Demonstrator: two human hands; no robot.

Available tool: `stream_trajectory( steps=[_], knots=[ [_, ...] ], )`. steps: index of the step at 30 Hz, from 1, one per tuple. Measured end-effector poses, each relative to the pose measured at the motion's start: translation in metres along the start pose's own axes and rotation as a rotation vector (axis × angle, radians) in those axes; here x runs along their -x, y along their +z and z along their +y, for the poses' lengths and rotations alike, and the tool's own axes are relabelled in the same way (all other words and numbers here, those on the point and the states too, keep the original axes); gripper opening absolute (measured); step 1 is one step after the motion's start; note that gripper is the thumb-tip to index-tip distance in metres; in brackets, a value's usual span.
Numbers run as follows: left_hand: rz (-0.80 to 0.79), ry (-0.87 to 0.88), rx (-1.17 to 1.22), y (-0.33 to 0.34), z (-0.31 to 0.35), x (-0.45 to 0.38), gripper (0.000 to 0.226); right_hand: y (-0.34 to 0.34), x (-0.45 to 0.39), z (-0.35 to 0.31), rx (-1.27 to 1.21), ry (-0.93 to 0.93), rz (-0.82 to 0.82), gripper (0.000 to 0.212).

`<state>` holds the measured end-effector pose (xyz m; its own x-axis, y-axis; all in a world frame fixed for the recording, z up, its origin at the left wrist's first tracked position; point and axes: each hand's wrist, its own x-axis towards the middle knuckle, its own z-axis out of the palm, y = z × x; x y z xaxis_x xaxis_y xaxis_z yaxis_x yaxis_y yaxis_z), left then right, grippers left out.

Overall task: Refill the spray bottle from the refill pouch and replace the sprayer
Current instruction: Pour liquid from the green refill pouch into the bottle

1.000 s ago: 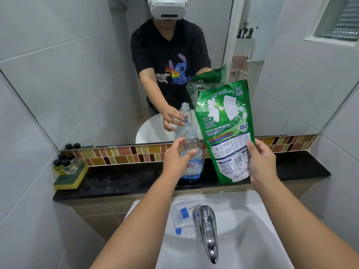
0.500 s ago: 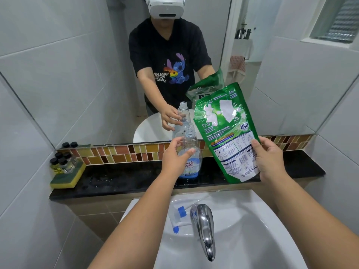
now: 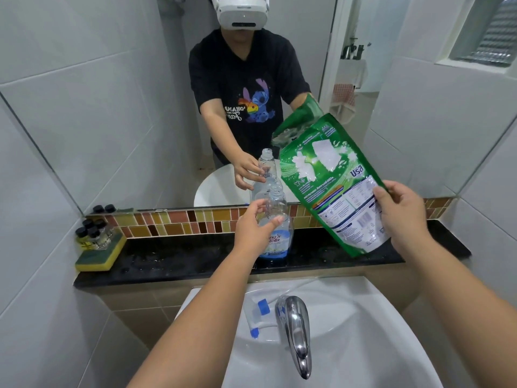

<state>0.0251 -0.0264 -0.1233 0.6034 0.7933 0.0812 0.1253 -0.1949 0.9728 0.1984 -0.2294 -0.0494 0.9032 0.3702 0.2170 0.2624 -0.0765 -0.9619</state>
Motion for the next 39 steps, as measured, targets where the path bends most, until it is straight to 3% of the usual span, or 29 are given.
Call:
stream_trajectory(
  steps=[8, 19, 39],
  knots=[
    [-0.009, -0.002, 0.019, 0.0, 0.0, 0.0, 0.048, -0.016, -0.035, -0.066, 0.369, -0.276, -0.014, 0.012],
    [-0.006, 0.008, 0.007, 0.0, 0.0, 0.001, 0.045, -0.008, -0.037, -0.105, 0.635, -0.369, -0.097, 0.014],
    [0.002, -0.019, -0.001, 0.001, -0.001, -0.001, 0.049, 0.006, -0.031, -0.16, 0.758, -0.538, -0.224, 0.015]
  ],
)
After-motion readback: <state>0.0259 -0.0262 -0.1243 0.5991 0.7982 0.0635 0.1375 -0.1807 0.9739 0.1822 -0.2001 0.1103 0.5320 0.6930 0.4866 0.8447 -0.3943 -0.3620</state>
